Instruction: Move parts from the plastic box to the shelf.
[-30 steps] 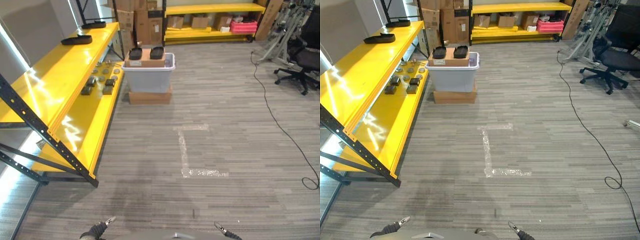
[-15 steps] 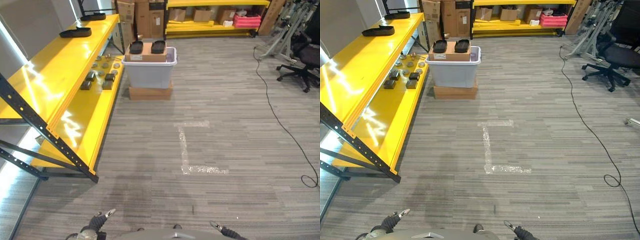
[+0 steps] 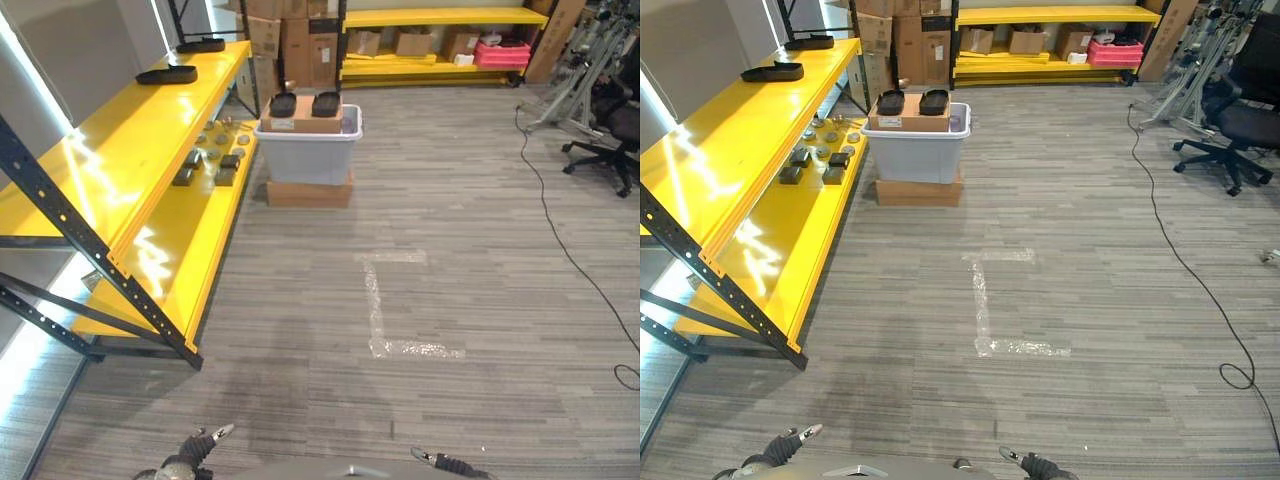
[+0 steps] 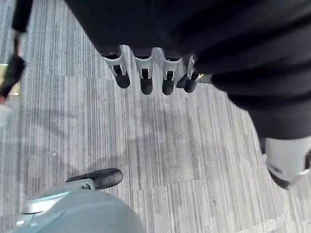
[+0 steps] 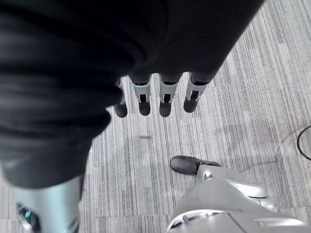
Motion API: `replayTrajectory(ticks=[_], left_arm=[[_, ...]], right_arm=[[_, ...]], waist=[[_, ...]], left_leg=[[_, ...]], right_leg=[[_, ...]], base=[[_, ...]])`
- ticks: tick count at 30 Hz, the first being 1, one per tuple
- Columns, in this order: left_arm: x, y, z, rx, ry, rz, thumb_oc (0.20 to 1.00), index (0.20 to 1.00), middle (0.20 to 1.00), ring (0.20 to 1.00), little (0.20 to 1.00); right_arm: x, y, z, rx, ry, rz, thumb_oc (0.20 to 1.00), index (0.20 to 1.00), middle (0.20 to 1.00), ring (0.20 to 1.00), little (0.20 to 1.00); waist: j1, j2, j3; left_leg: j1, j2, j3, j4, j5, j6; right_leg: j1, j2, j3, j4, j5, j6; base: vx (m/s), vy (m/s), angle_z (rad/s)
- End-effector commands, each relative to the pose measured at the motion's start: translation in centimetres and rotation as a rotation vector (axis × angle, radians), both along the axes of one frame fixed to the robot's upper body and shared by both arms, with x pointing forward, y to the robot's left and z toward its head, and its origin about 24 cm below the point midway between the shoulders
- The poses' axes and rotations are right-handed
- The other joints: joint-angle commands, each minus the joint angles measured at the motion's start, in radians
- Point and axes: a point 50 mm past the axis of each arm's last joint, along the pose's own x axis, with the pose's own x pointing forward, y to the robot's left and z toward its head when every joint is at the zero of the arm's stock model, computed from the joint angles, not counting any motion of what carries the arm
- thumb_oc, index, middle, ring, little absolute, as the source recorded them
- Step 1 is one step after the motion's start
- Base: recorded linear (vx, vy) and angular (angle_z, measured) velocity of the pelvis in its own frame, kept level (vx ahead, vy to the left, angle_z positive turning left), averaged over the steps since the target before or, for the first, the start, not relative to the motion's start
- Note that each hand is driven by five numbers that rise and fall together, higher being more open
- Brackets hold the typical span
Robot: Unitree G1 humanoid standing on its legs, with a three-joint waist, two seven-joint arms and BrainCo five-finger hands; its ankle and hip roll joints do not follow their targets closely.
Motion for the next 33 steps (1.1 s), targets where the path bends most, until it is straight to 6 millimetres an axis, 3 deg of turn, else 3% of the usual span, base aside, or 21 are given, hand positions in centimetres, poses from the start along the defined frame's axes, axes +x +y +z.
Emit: replayTrajectory(ticks=[1,6,8,11,13,14,15,16,17,18,23,25,28,33], left_arm=[[1.8,1.5,0.6,0.026,-0.056,0.091,1.0,1.0,1.0,1.0,1.0],[2.4,1.6,0.8,0.023,-0.081,0.109,1.0,1.0,1.0,1.0,1.0],[2.9,1.8,1.0,0.026,-0.096,0.116,1.0,1.0,1.0,1.0,1.0],[3.2,2.0,1.2,0.034,-0.104,0.122,1.0,1.0,1.0,1.0,1.0],[3.3,1.9,1.1,0.036,-0.103,0.121,1.0,1.0,1.0,1.0,1.0],[3.0,1.8,1.0,0.034,-0.092,0.122,1.0,1.0,1.0,1.0,1.0],[2.8,1.8,0.9,0.033,-0.083,0.122,1.0,1.0,1.0,1.0,1.0],[2.8,1.8,0.9,0.033,-0.083,0.122,1.0,1.0,1.0,1.0,1.0],[2.8,1.8,0.9,0.032,-0.083,0.122,1.0,1.0,1.0,1.0,1.0],[3.5,1.7,1.1,0.038,-0.101,0.117,1.0,1.0,1.0,1.0,1.0],[3.2,1.3,0.9,0.035,-0.089,0.107,1.0,1.0,1.0,1.0,1.0],[3.6,0.7,1.0,0.004,-0.117,0.121,1.0,1.0,1.0,1.0,1.0],[5.4,-0.7,1.4,-0.025,-0.179,0.089,1.0,1.0,1.0,1.0,1.0],[4.5,-0.5,1.1,-0.013,-0.146,0.083,1.0,1.0,1.0,1.0,1.0]], right_arm=[[0.1,0.1,-0.1,-0.027,0.044,0.018,1.0,1.0,1.0,1.0,1.0],[0.5,0.2,0.0,-0.026,0.033,0.016,1.0,1.0,1.0,1.0,1.0],[1.3,0.6,0.0,-0.024,0.006,0.025,1.0,1.0,1.0,1.0,1.0],[2.4,1.2,0.1,-0.016,-0.031,0.032,1.0,1.0,1.0,1.0,1.0],[2.7,1.5,0.2,-0.008,-0.048,0.028,1.0,1.0,1.0,1.0,1.0],[2.8,1.9,0.1,0.008,-0.057,0.029,1.0,1.0,1.0,1.0,1.0],[2.7,2.1,0.0,0.006,-0.057,0.045,1.0,1.0,1.0,1.0,1.0],[2.7,2.1,0.0,0.006,-0.057,0.045,1.0,1.0,1.0,1.0,1.0],[2.8,2.0,0.1,-0.001,-0.062,0.039,1.0,1.0,1.0,1.0,1.0],[2.9,1.8,0.1,-0.01,-0.063,0.019,1.0,1.0,1.0,1.0,1.0],[0.6,1.3,-0.3,-0.012,0.003,-0.007,1.0,1.0,1.0,1.0,1.0],[-0.8,0.3,-0.3,-0.03,0.043,-0.034,1.0,1.0,1.0,1.0,1.0],[-0.6,-1.3,0.2,-0.085,0.048,-0.041,1.0,1.0,1.0,1.0,1.0],[0.5,-1.6,0.5,-0.092,0.004,-0.041,1.0,1.0,1.0,1.0,1.0]], waist=[[0.02,-0.051,0.024],[0.02,-0.047,0.039],[0.01,-0.039,0.063],[0.004,-0.029,0.088],[0.002,-0.027,0.092],[0.003,-0.027,0.092],[0.006,-0.031,0.085],[0.006,-0.031,0.085],[-0.003,-0.04,0.084],[-0.022,-0.04,0.107],[-0.036,-0.044,0.083],[-0.033,-0.044,0.084],[-0.011,-0.066,0.145],[0.008,-0.065,0.136]], left_leg=[[-0.002,-0.009,0.002,-0.005,-0.021,-0.019],[0.0,-0.02,0.011,-0.01,-0.027,0.0],[0.004,-0.017,0.013,-0.015,-0.022,0.007],[0.02,-0.014,0.025,-0.02,-0.026,0.017],[0.027,-0.014,0.029,-0.022,-0.028,0.021],[0.04,-0.013,0.042,-0.028,-0.036,0.019],[0.043,-0.01,0.064,-0.029,-0.046,0.011],[0.043,-0.01,0.064,-0.029,-0.046,0.011],[0.037,-0.009,0.07,-0.029,-0.049,0.006],[0.04,-0.002,0.075,-0.024,-0.054,0.002],[0.048,0.013,0.073,0.035,-0.09,-0.029],[-0.009,0.031,0.077,0.222,-0.08,-0.068],[-0.207,0.026,0.055,0.552,0.038,-0.13],[-0.245,0.054,0.111,0.303,0.024,-0.101]], right_leg=[[0.051,-0.104,0.032,0.049,-0.035,0.112],[-0.001,-0.13,0.048,0.145,-0.035,0.129],[-0.07,-0.136,0.066,0.277,-0.011,0.144],[-0.129,-0.16,0.056,0.375,0.035,0.154],[-0.137,-0.16,0.055,0.398,0.033,0.152],[-0.142,-0.165,0.025,0.387,0.025,0.149],[-0.126,-0.163,-0.008,0.293,0.014,0.139],[-0.126,-0.163,-0.008,0.292,0.014,0.139],[-0.148,-0.121,0.008,0.198,0.022,0.127],[-0.213,-0.072,0.052,0.185,0.037,0.113],[-0.135,-0.046,0.06,0.098,0.017,0.091],[-0.085,-0.044,0.033,0.052,0.012,0.073],[-0.002,-0.055,-0.003,0.0,-0.002,0.033],[0.029,-0.054,-0.009,-0.012,-0.027,0.044]], base=[[0.06,0.138,-0.11],[0.01,0.097,-0.04],[-0.02,0.12,-0.11],[0.02,0.081,0.01],[0.06,0.043,-0.09],[0.14,-0.061,-0.31],[0.14,-0.062,-0.47],[0.14,-0.17,-0.64],[0.16,-0.217,-0.57],[0.24,-0.29,-0.5],[0.21,-0.206,0.19],[0.13,-0.214,0.1],[0.12,-0.251,0.24],[0.21,-0.066,0.15]])
